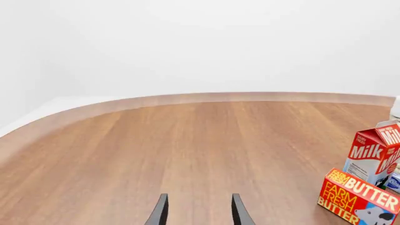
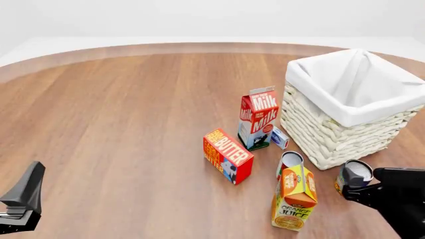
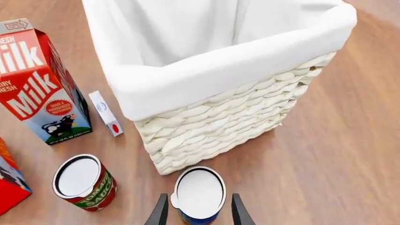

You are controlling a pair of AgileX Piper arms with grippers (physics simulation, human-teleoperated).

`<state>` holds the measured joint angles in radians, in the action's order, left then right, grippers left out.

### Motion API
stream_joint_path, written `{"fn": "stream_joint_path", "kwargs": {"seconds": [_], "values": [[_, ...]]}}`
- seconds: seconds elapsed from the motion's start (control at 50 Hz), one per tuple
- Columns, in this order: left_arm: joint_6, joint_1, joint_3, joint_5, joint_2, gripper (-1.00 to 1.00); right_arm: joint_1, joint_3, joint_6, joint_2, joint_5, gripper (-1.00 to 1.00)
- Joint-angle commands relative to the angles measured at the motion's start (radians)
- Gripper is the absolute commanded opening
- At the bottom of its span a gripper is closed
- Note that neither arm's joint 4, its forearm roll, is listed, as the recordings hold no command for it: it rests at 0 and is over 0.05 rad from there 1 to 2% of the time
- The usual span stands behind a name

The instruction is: Pick up the alphabet soup, and put it in the basket.

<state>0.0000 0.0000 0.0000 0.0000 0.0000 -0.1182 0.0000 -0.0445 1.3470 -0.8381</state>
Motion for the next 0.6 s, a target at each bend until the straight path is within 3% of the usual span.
{"fn": "stream_joint_path", "kwargs": {"seconds": [0.02, 0.6], "values": [[0.0, 0.0, 0.0, 0.0, 0.0, 1.0, -0.005, 0.0, 0.003, 0.084, -0.066, 1.0], [0.0, 0.0, 0.0, 0.0, 0.0, 1.0, -0.015, 0.0, -0.001, 0.241, -0.185, 1.0]]}}
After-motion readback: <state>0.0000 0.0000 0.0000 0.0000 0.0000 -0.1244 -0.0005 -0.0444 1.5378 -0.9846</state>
